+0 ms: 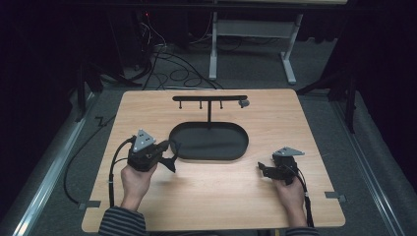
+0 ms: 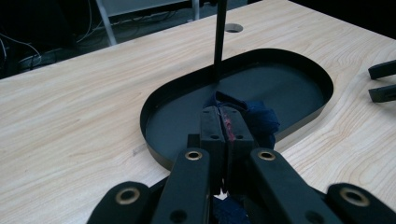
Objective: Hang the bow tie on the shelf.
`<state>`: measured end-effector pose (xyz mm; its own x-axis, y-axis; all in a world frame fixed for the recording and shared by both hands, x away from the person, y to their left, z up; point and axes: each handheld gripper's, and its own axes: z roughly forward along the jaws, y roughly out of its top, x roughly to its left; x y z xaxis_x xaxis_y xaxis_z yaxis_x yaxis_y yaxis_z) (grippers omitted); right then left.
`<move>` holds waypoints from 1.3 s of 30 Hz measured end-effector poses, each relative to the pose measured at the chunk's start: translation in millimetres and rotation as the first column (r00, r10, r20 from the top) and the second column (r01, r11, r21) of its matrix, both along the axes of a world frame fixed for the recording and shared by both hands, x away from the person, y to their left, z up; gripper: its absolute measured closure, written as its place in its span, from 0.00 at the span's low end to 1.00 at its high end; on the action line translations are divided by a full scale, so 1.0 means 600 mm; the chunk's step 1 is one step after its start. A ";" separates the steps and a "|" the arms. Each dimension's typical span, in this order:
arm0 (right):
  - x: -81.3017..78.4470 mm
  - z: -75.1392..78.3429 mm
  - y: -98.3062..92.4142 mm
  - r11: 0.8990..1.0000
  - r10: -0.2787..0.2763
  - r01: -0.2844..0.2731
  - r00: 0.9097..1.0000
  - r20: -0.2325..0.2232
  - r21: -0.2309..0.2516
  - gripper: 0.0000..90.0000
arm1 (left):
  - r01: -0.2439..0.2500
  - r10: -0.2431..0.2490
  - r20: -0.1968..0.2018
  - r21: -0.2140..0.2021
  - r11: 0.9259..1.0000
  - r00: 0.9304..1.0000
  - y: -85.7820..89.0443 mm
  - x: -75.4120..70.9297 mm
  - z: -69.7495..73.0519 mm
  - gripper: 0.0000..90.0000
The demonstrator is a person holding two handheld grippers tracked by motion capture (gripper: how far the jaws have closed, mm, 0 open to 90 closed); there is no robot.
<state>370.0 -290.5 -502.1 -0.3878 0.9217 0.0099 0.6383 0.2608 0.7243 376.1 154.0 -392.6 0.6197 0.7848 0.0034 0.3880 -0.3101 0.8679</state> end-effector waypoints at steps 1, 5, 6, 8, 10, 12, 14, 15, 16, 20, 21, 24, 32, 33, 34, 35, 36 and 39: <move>0.000 0.000 0.000 1.000 0.000 0.000 1.000 0.000 0.000 0.35 | 0.001 -0.001 -0.001 -0.007 1.000 1.000 0.000 0.001 0.001 0.99; 0.000 0.000 0.000 1.000 -0.001 0.001 1.000 0.000 -0.001 0.35 | 0.005 -0.005 -0.002 -0.007 1.000 1.000 -0.003 0.005 0.003 0.99; 0.000 0.000 0.000 1.000 -0.001 0.001 1.000 0.000 -0.001 0.35 | 0.007 -0.007 -0.001 -0.003 1.000 1.000 -0.004 0.006 0.004 0.99; 0.000 0.000 0.000 1.000 -0.001 0.001 1.000 0.000 -0.001 0.35 | 0.011 -0.011 0.000 -0.001 1.000 1.000 -0.005 0.007 0.006 0.99; 0.000 0.000 0.000 1.000 -0.002 0.002 1.000 -0.001 -0.001 0.35 | 0.013 -0.013 0.003 0.001 1.000 1.000 -0.007 0.009 0.008 0.99; 0.000 0.000 0.000 1.000 -0.001 0.001 1.000 0.000 -0.001 0.35 | 0.015 -0.015 0.005 0.004 1.000 1.000 -0.008 0.012 0.010 0.99; 0.000 0.000 0.000 1.000 -0.001 0.001 1.000 -0.001 -0.001 0.35 | 0.018 -0.018 0.009 0.005 1.000 1.000 -0.010 0.014 0.013 0.99; 0.000 0.000 0.000 1.000 -0.002 0.002 1.000 -0.002 0.000 0.35 | 0.019 -0.019 0.009 0.000 1.000 1.000 -0.010 0.015 0.014 0.99; 0.000 0.000 0.000 1.000 -0.001 0.001 1.000 0.000 -0.001 0.35 | 0.020 -0.020 0.009 0.002 1.000 1.000 -0.011 0.016 0.016 0.99; 0.000 0.000 0.000 1.000 -0.001 0.001 1.000 0.000 -0.001 0.35 | 0.023 -0.023 0.014 0.003 1.000 1.000 -0.013 0.020 0.020 0.99; 0.000 0.000 0.000 1.000 -0.001 0.001 1.000 0.000 -0.001 0.35 | 0.023 -0.023 0.017 0.003 1.000 1.000 -0.014 0.021 0.021 0.99; 0.000 0.000 0.000 1.000 -0.001 0.001 1.000 0.000 -0.001 0.35 | 0.025 -0.025 0.021 0.004 1.000 0.999 -0.016 0.024 0.024 0.99; 0.000 0.000 0.000 1.000 -0.001 0.001 1.000 0.000 -0.001 0.35 | 0.031 -0.031 0.024 -0.001 1.000 0.999 -0.019 0.032 0.031 0.99; 0.000 0.000 0.000 1.000 -0.001 0.001 1.000 0.000 0.000 0.35 | 0.031 -0.031 0.025 -0.001 1.000 0.999 -0.019 0.033 0.032 0.99; 0.000 0.000 0.000 1.000 -0.002 0.002 1.000 -0.001 0.000 0.35 | 0.031 -0.031 0.025 0.000 1.000 0.999 -0.020 0.035 0.033 0.99; 0.000 0.000 0.000 1.000 0.000 0.000 1.000 0.000 0.000 0.35 | 0.032 -0.032 0.026 0.000 0.999 0.999 -0.020 0.036 0.034 0.99; 0.000 0.000 0.000 1.000 -0.001 0.001 1.000 -0.002 0.001 0.35 | 0.032 -0.032 0.025 0.000 1.000 0.999 -0.020 0.037 0.036 0.99; 0.000 0.000 0.000 1.000 0.000 0.000 1.000 -0.001 0.001 0.35 | 0.032 -0.032 0.026 -0.002 0.999 0.999 -0.020 0.041 0.040 0.99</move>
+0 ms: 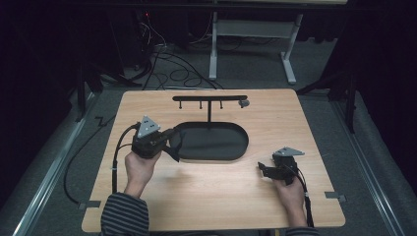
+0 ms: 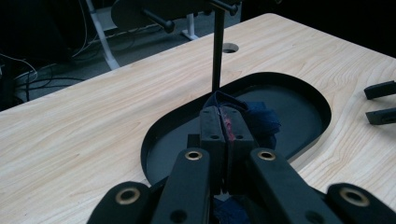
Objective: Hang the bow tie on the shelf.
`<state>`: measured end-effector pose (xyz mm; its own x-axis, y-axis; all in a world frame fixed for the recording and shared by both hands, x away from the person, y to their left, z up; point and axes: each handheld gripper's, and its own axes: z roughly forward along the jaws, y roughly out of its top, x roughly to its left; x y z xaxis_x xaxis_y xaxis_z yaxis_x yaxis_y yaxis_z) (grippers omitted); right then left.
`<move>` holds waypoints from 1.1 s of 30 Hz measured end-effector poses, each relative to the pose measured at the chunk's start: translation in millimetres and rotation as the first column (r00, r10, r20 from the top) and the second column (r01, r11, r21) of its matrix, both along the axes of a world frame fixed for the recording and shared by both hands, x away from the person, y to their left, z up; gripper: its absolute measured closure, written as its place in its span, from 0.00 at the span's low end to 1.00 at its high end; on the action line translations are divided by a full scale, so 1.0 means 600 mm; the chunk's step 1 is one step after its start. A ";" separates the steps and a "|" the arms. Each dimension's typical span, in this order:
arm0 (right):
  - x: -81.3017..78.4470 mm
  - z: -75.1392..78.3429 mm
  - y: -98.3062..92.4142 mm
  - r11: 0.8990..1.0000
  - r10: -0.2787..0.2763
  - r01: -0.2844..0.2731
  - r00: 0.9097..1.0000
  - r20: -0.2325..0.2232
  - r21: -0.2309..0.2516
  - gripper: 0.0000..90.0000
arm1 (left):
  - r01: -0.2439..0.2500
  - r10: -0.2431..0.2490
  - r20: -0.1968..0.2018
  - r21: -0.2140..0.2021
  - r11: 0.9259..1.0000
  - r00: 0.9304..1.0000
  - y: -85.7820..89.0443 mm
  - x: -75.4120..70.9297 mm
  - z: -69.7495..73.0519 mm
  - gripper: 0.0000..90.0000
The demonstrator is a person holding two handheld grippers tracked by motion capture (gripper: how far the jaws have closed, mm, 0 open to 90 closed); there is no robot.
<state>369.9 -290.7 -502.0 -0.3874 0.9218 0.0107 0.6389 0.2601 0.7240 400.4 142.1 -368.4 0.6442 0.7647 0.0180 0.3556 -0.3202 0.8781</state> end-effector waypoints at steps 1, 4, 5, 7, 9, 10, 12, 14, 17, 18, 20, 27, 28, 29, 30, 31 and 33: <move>0.000 0.000 0.000 1.000 0.000 0.000 1.000 0.000 0.000 0.35 | -0.001 0.001 0.002 -0.005 1.000 1.000 0.000 0.001 0.001 0.99; 0.000 0.000 0.000 1.000 0.000 0.000 1.000 0.000 0.000 0.35 | -0.001 0.001 -0.003 -0.010 1.000 1.000 0.001 0.006 0.004 0.99; 0.000 0.000 0.000 1.000 0.000 0.000 1.000 0.000 0.000 0.35 | -0.001 0.001 -0.003 -0.011 1.000 1.000 0.001 0.007 0.005 0.99; 0.000 0.000 0.000 1.000 -0.001 0.001 1.000 -0.001 0.001 0.35 | -0.001 0.001 -0.002 -0.010 1.000 1.000 0.001 0.010 0.008 0.99; 0.000 0.000 0.000 1.000 0.000 0.000 1.000 0.000 0.000 0.35 | -0.003 0.003 -0.001 -0.014 1.000 1.000 0.001 0.014 0.011 0.99; 0.000 0.000 0.000 1.000 0.001 -0.001 1.000 0.000 0.000 0.35 | -0.003 0.003 0.001 -0.014 1.000 1.000 0.001 0.015 0.013 0.99; 0.000 0.000 0.000 1.000 0.000 0.000 1.000 0.000 0.000 0.35 | -0.005 0.005 0.009 -0.015 1.000 1.000 0.000 0.018 0.017 0.99; 0.000 0.000 0.000 1.000 0.000 0.000 1.000 0.000 0.000 0.35 | -0.009 0.009 0.013 -0.014 1.000 1.000 -0.001 0.022 0.021 0.99; 0.000 0.000 0.000 1.000 -0.001 0.001 1.000 -0.001 0.000 0.35 | -0.010 0.011 0.016 -0.012 1.000 1.000 -0.002 0.026 0.024 0.99; 0.000 0.000 0.000 1.000 -0.001 0.001 1.000 -0.001 -0.001 0.35 | -0.010 0.010 0.016 -0.010 1.000 1.000 -0.003 0.027 0.025 0.99; 0.000 0.000 0.000 1.000 -0.001 0.001 1.000 -0.001 0.000 0.35 | -0.011 0.011 0.018 -0.006 1.000 1.000 -0.004 0.029 0.025 0.99; 0.000 0.000 0.000 1.000 -0.001 0.001 1.000 -0.001 -0.001 0.35 | -0.015 0.015 0.011 -0.023 1.000 1.000 -0.002 0.036 0.027 0.99; 0.000 0.000 0.000 1.000 -0.001 0.001 1.000 -0.001 -0.001 0.35 | -0.016 0.016 0.011 -0.025 1.000 1.000 -0.002 0.036 0.028 0.99; 0.000 0.000 0.000 1.000 -0.001 0.001 1.000 -0.001 -0.001 0.35 | -0.016 0.016 0.010 -0.027 1.000 1.000 -0.001 0.037 0.028 0.99; 0.000 0.000 0.000 1.000 -0.001 0.001 1.000 0.000 -0.002 0.35 | -0.016 0.017 0.009 -0.030 0.999 1.000 -0.001 0.038 0.029 0.99; 0.000 0.000 0.000 1.000 0.000 0.000 1.000 0.000 -0.002 0.35 | -0.018 0.018 0.010 -0.030 0.999 1.000 -0.001 0.039 0.029 0.99; 0.000 0.000 0.000 1.000 -0.001 0.001 1.000 -0.001 -0.001 0.35 | -0.019 0.020 0.011 -0.030 0.999 1.000 0.000 0.041 0.032 0.99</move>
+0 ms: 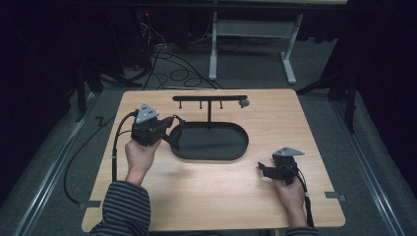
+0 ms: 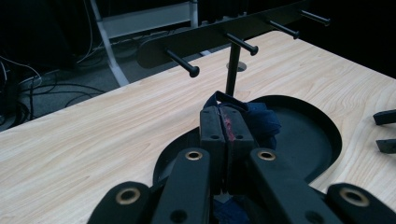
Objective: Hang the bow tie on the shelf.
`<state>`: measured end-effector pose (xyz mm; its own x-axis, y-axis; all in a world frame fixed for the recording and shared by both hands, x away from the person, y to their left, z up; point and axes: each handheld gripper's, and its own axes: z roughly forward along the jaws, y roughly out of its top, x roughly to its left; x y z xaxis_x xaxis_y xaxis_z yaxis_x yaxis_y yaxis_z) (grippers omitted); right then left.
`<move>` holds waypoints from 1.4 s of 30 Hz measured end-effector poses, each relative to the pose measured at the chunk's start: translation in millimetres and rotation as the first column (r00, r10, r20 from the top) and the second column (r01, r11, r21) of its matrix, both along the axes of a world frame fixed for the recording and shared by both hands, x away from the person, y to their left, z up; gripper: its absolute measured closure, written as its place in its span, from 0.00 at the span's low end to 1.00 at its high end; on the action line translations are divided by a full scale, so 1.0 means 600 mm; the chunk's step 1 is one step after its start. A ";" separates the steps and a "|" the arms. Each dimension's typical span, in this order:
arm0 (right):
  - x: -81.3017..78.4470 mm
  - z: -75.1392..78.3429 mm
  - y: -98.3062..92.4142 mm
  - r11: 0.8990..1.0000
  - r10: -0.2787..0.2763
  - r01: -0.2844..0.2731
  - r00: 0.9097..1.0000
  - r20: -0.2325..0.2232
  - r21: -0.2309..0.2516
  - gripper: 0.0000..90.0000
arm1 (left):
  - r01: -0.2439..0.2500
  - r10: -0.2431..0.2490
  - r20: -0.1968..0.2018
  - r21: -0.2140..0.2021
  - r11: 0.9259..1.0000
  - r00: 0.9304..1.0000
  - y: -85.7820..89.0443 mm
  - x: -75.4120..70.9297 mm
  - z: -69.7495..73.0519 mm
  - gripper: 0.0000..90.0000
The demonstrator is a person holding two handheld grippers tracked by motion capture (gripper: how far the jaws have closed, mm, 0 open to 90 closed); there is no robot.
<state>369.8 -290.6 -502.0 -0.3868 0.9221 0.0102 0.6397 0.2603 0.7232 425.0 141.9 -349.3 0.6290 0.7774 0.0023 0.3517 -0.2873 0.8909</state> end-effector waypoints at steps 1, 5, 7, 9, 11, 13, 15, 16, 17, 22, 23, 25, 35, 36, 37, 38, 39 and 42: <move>0.000 0.000 0.000 1.000 -0.001 0.001 1.000 0.000 0.000 0.35 | -0.001 0.001 0.001 -0.002 1.000 1.000 0.000 0.001 0.002 0.99; 0.000 0.000 0.000 1.000 -0.001 0.001 1.000 0.000 -0.001 0.35 | 0.001 -0.001 0.008 -0.003 1.000 1.000 -0.003 0.006 0.010 0.99; 0.000 0.000 0.000 1.000 0.000 0.000 1.000 0.001 -0.001 0.35 | 0.003 -0.003 0.008 -0.013 1.000 1.000 -0.003 0.010 0.012 0.99; 0.000 0.000 0.000 1.000 -0.001 0.001 1.000 0.000 0.000 0.35 | 0.002 -0.002 0.005 -0.010 1.000 1.000 -0.004 0.013 0.013 0.99; 0.000 0.000 0.000 1.000 0.000 0.000 1.000 0.000 0.000 0.35 | 0.002 -0.002 0.003 -0.014 1.000 1.000 -0.005 0.015 0.014 0.99; 0.000 0.000 0.000 1.000 -0.001 0.001 1.000 0.000 0.000 0.35 | 0.006 -0.006 0.003 -0.015 1.000 1.000 -0.006 0.018 0.018 0.99; 0.000 0.000 0.000 1.000 0.000 0.000 1.000 0.000 0.000 0.35 | 0.008 -0.008 0.005 -0.014 1.000 1.000 -0.009 0.022 0.022 0.99; 0.000 0.000 0.000 1.000 0.000 0.000 1.000 0.001 0.000 0.35 | 0.008 -0.008 0.008 -0.021 1.000 1.000 -0.010 0.024 0.025 0.99; 0.000 0.000 0.000 1.000 0.000 0.000 1.000 -0.001 0.002 0.35 | 0.010 -0.010 0.006 -0.023 1.000 1.000 -0.011 0.025 0.026 0.99; 0.000 0.000 0.000 1.000 0.001 -0.001 1.000 0.000 0.002 0.35 | 0.002 -0.002 0.007 -0.020 1.000 1.000 -0.014 0.035 0.030 0.99; 0.000 0.000 0.000 1.000 0.001 -0.001 1.000 0.000 0.002 0.35 | 0.001 -0.001 0.006 -0.020 1.000 1.000 -0.015 0.036 0.031 0.99; 0.000 0.000 0.000 1.000 0.001 -0.001 1.000 0.001 0.002 0.35 | -0.002 0.002 0.006 -0.015 1.000 1.000 -0.017 0.041 0.032 0.99; 0.000 0.000 -0.001 1.000 0.001 -0.001 1.000 0.001 0.002 0.35 | -0.024 0.024 0.000 -0.016 1.000 1.000 -0.024 0.063 0.031 0.99; 0.000 0.000 -0.001 1.000 0.001 -0.001 1.000 0.001 0.002 0.35 | -0.027 0.027 -0.002 -0.014 1.000 1.000 -0.025 0.066 0.030 0.99; 0.000 0.000 -0.001 1.000 0.001 -0.001 1.000 0.000 0.003 0.35 | -0.030 0.030 -0.003 -0.013 0.999 1.000 -0.025 0.067 0.029 0.99; 0.000 0.000 -0.001 1.000 0.001 -0.001 1.000 0.001 0.002 0.35 | -0.032 0.032 -0.004 -0.012 0.999 0.999 -0.026 0.069 0.028 0.99; 0.000 0.000 -0.001 1.000 0.001 -0.001 1.000 0.001 0.002 0.35 | -0.034 0.034 -0.004 -0.011 0.999 0.999 -0.026 0.071 0.028 0.99; 0.000 0.000 -0.001 1.000 0.000 0.000 1.000 0.000 0.002 0.35 | -0.041 0.041 -0.008 -0.009 0.999 0.999 -0.027 0.076 0.026 0.99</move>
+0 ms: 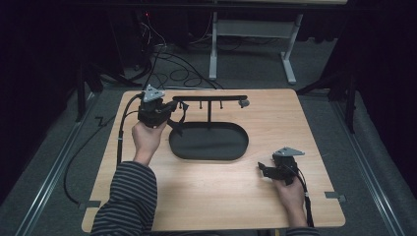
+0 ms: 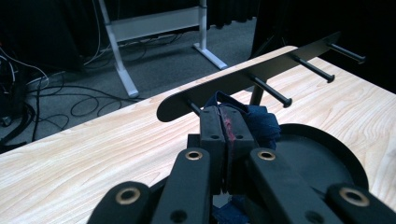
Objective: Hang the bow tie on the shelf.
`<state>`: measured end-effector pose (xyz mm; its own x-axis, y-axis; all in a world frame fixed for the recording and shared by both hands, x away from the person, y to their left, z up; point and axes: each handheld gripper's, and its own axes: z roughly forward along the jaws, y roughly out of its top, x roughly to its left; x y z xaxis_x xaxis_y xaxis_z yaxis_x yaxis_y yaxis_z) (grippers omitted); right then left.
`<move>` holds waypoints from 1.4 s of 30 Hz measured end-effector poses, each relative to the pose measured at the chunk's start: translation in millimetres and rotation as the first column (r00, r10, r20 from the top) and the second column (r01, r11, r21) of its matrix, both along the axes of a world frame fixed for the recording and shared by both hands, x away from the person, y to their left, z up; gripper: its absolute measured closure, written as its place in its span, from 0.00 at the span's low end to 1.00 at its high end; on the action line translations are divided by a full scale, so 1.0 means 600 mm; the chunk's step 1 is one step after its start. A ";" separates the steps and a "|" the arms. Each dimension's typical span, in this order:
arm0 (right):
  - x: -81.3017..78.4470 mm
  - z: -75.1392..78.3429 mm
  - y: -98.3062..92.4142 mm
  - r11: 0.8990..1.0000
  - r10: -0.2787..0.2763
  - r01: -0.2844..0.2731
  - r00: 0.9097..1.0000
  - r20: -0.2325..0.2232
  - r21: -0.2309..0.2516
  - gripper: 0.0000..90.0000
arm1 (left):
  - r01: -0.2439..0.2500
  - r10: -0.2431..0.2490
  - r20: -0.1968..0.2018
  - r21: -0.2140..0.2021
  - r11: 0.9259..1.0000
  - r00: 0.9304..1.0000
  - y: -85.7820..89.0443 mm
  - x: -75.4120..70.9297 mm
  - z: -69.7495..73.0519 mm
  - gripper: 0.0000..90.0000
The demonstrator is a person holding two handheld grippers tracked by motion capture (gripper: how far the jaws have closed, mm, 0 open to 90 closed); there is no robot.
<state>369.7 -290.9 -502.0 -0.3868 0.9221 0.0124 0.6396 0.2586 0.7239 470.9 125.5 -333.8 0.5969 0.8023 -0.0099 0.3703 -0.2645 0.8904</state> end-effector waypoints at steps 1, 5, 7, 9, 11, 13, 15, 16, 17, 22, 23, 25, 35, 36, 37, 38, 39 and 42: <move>0.000 0.000 0.000 1.000 0.001 -0.001 1.000 0.001 -0.001 0.35 | -0.002 0.002 0.001 0.002 1.000 1.000 -0.001 0.001 0.000 0.99; 0.000 0.000 0.000 1.000 0.001 -0.001 1.000 0.001 0.000 0.35 | -0.010 0.010 0.006 0.002 1.000 1.000 -0.004 0.007 -0.001 0.99; 0.000 0.000 0.000 1.000 0.001 -0.001 1.000 0.001 0.000 0.35 | -0.014 0.014 0.004 0.002 1.000 1.000 -0.004 0.009 -0.003 0.99; 0.000 0.000 0.000 1.000 0.001 -0.001 1.000 0.001 0.000 0.35 | -0.019 0.019 -0.001 0.005 1.000 1.000 -0.004 0.013 -0.006 0.99; 0.000 0.000 0.000 1.000 0.001 -0.001 1.000 0.000 0.000 0.35 | -0.023 0.023 -0.002 0.007 1.000 1.000 -0.004 0.015 -0.007 0.99; 0.000 0.000 0.000 1.000 0.001 -0.001 1.000 0.001 0.000 0.35 | -0.030 0.030 -0.001 0.007 1.000 1.000 -0.004 0.017 -0.009 0.99; 0.000 0.000 0.000 1.000 -0.001 0.001 1.000 0.000 0.001 0.35 | -0.035 0.035 -0.002 0.006 0.999 0.999 -0.003 0.019 -0.010 0.99; 0.000 0.000 0.000 1.000 0.001 -0.001 1.000 0.001 0.000 0.35 | -0.037 0.037 -0.003 0.008 0.999 0.999 -0.002 0.020 -0.010 0.99; 0.000 0.000 0.000 1.000 0.001 -0.001 1.000 0.000 0.000 0.35 | -0.037 0.037 -0.004 0.008 0.999 0.999 -0.002 0.021 -0.011 0.99; 0.000 0.000 0.000 1.000 0.000 0.000 1.000 -0.001 0.001 0.35 | -0.032 0.032 -0.014 0.012 0.999 0.999 -0.005 0.024 -0.016 0.98; 0.000 0.000 0.000 1.000 0.001 -0.001 1.000 0.001 0.000 0.35 | -0.030 0.031 -0.016 0.016 0.999 0.999 -0.006 0.023 -0.017 0.97; 0.000 0.000 0.000 1.000 0.000 0.000 1.000 0.000 0.000 0.35 | -0.027 0.027 -0.018 0.018 0.999 0.999 -0.007 0.023 -0.018 0.97; 0.000 0.000 -0.001 1.000 0.003 -0.003 1.000 0.003 0.000 0.35 | -0.024 0.024 -0.019 0.008 1.000 1.000 -0.003 0.017 -0.020 0.93; 0.000 0.000 -0.001 1.000 0.003 -0.003 1.000 0.003 0.000 0.35 | -0.026 0.026 -0.020 0.004 1.000 0.999 -0.001 0.016 -0.022 0.92; 0.000 0.000 -0.001 1.000 0.003 -0.003 1.000 0.003 0.000 0.35 | -0.027 0.027 -0.020 0.003 1.000 0.999 0.000 0.015 -0.022 0.92; 0.000 0.000 0.000 1.000 0.001 -0.001 1.000 0.000 0.002 0.35 | -0.028 0.028 -0.022 0.001 1.000 0.999 0.003 0.014 -0.023 0.91; 0.000 0.000 0.000 1.000 0.000 0.000 1.000 0.000 0.001 0.35 | -0.031 0.031 -0.023 -0.003 1.000 0.999 0.005 0.013 -0.024 0.91; 0.000 0.000 0.000 1.000 0.001 -0.001 1.000 0.001 0.001 0.35 | -0.029 0.028 -0.034 -0.017 0.999 0.999 0.013 0.008 -0.026 0.87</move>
